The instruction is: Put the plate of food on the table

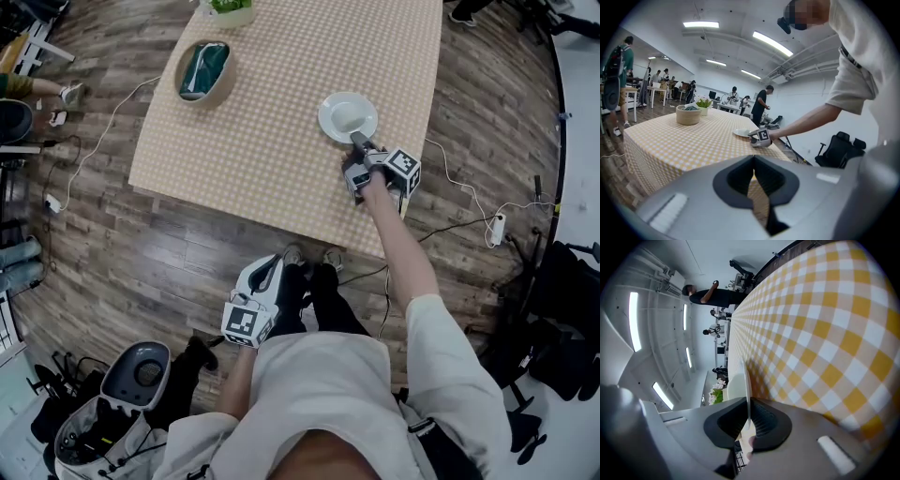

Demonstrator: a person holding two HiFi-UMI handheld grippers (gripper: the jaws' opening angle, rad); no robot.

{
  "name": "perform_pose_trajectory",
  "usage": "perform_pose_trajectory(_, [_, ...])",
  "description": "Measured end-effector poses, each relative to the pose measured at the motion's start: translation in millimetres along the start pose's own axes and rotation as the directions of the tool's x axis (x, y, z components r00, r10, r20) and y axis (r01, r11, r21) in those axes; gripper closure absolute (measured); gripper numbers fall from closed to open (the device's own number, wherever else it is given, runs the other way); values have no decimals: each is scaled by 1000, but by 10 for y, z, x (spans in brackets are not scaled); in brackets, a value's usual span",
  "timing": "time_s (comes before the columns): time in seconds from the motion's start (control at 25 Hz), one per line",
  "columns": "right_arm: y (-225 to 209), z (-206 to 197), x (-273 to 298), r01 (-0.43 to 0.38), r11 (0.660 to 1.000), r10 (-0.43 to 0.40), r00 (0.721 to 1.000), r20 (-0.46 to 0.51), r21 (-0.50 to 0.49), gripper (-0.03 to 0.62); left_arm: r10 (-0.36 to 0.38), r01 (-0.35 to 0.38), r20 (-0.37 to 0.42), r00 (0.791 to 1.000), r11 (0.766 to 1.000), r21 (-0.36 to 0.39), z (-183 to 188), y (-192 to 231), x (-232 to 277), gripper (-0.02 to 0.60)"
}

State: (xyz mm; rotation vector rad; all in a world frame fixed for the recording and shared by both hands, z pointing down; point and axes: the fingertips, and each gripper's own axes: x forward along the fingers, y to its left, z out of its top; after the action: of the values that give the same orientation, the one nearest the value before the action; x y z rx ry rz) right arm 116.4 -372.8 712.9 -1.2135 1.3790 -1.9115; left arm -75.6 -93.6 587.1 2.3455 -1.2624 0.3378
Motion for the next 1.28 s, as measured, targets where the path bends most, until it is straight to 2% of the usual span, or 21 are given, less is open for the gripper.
perform_pose_trajectory(0.44, [2, 4, 3, 46, 998, -46, 999, 9, 38, 580, -2, 2, 12, 1000, 1000, -1, 43, -8, -41, 572])
perform_pose_trajectory(0.6, [63, 28, 15, -9, 995, 6, 1000, 30, 99, 561, -2, 2, 12, 1000, 1000, -5, 42, 1, -49, 571])
perform_pose_trajectory(0.68, [99, 44, -6, -51, 993, 46, 998, 43, 107, 509, -2, 2, 10, 1000, 1000, -5, 26, -6, -69, 572])
perform_pose_trajectory(0.84, [163, 49, -21, -113, 986, 108, 993, 42, 124, 463, 0, 0, 11, 1000, 1000, -5, 8, 8, -91, 571])
perform_pose_trajectory(1.0, [198, -17, -30, -135, 990, 135, 991, -11, 31, 440, -3, 3, 11, 1000, 1000, -6, 16, 0, -117, 571])
perform_pose_trajectory(1.28, [264, -159, 36, -132, 981, 109, 982, -157, -146, 405, -7, 7, 9, 1000, 1000, -15, 22, 79, -107, 572])
